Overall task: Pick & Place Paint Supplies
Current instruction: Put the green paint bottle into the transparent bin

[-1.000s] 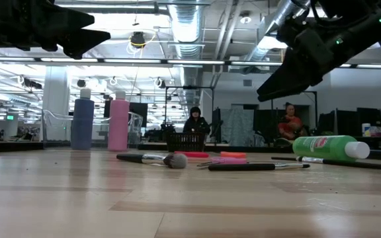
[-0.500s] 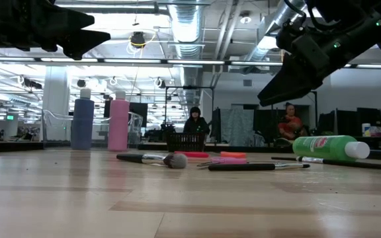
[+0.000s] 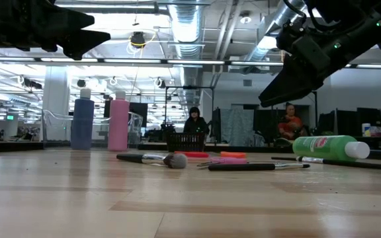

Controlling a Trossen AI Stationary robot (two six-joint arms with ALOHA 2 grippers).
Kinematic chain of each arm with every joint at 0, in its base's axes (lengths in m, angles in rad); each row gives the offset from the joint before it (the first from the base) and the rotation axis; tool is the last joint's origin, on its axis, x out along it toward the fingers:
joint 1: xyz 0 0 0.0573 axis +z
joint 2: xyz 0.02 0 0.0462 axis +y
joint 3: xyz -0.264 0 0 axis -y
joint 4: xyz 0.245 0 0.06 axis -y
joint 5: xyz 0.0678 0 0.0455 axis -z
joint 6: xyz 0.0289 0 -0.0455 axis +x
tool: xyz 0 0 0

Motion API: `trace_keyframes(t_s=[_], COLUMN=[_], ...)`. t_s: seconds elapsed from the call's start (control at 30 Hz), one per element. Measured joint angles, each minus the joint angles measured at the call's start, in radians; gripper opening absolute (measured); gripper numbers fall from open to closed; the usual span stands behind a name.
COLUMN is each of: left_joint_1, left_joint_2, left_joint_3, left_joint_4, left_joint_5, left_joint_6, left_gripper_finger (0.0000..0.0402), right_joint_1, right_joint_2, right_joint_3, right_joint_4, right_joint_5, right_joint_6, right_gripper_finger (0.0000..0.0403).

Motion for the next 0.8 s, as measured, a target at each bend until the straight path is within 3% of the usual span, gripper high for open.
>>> trace_keyframes(t_s=[0.4, 0.8], left_joint_1=[0.0, 0.0], left_joint_2=[0.0, 0.0], left_joint_3=[0.0, 0.0], left_joint_4=[-0.001, -0.016], left_joint_5=[0.0, 0.0], left_joint_6=[-0.007, -0.016], left_gripper_finger=[0.0298, 0.0298], right_joint_1=[-0.027, -0.132], right_joint_2=[0.0, 0.076], right_joint_3=[0.186, 0.193], right_joint_4=[-0.412, -0.649], right_joint_5=[0.031, -0.024], right_joint_6=[0.164, 0.377], right_gripper_finger=[0.0285, 0.0285])
